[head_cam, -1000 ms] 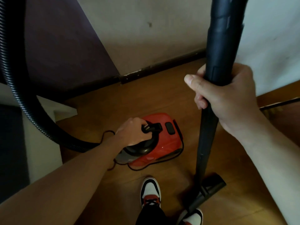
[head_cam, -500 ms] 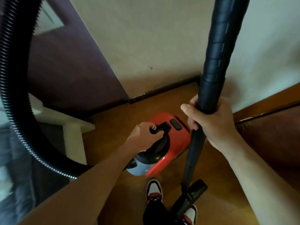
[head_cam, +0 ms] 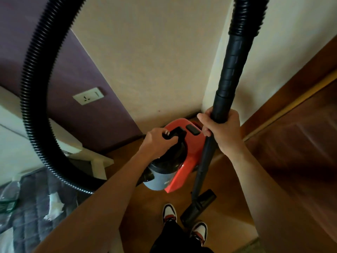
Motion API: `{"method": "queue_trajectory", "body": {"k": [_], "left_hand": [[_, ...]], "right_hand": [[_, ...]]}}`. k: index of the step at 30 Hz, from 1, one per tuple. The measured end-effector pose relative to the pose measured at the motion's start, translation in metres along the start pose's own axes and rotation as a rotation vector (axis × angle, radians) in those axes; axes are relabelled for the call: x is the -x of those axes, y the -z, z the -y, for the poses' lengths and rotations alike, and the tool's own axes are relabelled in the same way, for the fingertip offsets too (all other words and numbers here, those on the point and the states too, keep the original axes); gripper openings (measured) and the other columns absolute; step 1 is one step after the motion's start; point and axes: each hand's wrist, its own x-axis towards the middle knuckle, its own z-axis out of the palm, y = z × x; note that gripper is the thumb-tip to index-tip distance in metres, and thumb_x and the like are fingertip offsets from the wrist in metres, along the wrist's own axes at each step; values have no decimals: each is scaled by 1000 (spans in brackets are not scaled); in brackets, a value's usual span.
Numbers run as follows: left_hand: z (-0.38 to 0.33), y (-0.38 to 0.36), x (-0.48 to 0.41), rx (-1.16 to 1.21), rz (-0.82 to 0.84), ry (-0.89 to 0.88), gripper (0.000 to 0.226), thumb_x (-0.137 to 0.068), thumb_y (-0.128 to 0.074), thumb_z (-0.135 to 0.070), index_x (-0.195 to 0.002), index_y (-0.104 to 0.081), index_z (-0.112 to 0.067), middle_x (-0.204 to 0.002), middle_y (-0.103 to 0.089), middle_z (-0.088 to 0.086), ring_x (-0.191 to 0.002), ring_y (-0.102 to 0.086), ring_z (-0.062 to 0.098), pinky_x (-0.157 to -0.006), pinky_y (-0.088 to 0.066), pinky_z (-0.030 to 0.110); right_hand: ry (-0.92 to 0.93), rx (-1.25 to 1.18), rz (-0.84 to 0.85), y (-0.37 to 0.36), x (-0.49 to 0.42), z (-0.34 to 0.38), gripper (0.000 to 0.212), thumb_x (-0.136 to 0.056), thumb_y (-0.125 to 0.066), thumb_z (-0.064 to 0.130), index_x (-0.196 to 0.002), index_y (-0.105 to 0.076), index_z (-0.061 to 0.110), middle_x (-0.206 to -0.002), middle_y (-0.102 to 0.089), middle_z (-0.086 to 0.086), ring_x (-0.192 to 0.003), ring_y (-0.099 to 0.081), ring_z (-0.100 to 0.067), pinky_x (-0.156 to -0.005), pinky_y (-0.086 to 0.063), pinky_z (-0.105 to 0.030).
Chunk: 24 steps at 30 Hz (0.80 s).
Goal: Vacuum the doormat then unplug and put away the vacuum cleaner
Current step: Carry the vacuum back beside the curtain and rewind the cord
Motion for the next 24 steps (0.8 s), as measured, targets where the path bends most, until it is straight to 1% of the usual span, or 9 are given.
{"method": "queue_trajectory", "body": {"k": [2,4,6,8,11,14,18,21,24], "left_hand": [[-30,17,21,-36,-36,-19,28,-88,-67,-36,-74,-63,-12,-72,-69,10,-62,-65,22,-61,-56,36],[-54,35,43,-76,-56,-50,28,-87,-68,-36,-71,-62,-13,-71,-69,10,-65,-67,24,-63,-56,38],[-75,52,63,-99,-55,-74,29,-85,-69,-35,-66,-61,-15,-64,-66,6,-59,-64,21,-60,-56,38],[-94,68,79,-112,-56,-89,30,-84,-70,-34,-62,-59,-17,-59,-63,2,-51,-59,16,-55,-52,33],[-120,87,98,-92,-92,-128,32,-80,-72,-37,-59,-60,-18,-56,-63,1,-45,-56,13,-51,-47,26],[-142,101,114,-73,-131,-172,32,-78,-73,-38,-57,-59,-19,-56,-64,0,-44,-57,10,-47,-43,21],[-164,111,130,-61,-185,-220,33,-78,-72,-39,-58,-57,-18,-56,-62,-2,-44,-56,8,-43,-40,18],[-176,113,139,-16,-216,-229,30,-78,-72,-37,-60,-60,-15,-55,-62,-1,-43,-56,9,-42,-43,20],[-183,113,146,21,-229,-254,30,-77,-72,-34,-57,-58,-16,-52,-60,-2,-37,-53,5,-41,-40,19]], "right_hand": [[31,3,-18,6,8,38,37,-90,-71,-2,-64,-63,24,-48,-52,3,-40,-47,-16,-51,-46,-27],[66,14,-40,10,17,76,33,-89,-71,-2,-67,-60,20,-48,-52,4,-40,-47,-15,-50,-47,-27],[102,13,-63,16,29,110,33,-89,-72,-1,-67,-60,21,-49,-52,4,-40,-47,-15,-51,-48,-28],[133,12,-104,21,39,142,36,-89,-73,0,-65,-60,24,-49,-51,2,-41,-46,-16,-51,-48,-28],[185,35,-165,27,49,182,31,-88,-73,-1,-69,-58,17,-49,-50,0,-40,-46,-15,-50,-48,-26],[245,54,-219,32,57,208,29,-88,-74,1,-67,-56,13,-48,-49,-3,-41,-47,-17,-51,-49,-27],[325,89,-242,32,65,232,30,-87,-76,7,-65,-55,6,-48,-48,-8,-42,-48,-19,-52,-49,-30],[377,90,-251,32,68,245,30,-88,-75,6,-65,-55,6,-47,-48,-7,-41,-47,-20,-50,-48,-30],[408,84,-261,35,71,252,29,-88,-74,4,-66,-55,7,-47,-49,-3,-41,-47,-18,-50,-49,-30]]}}
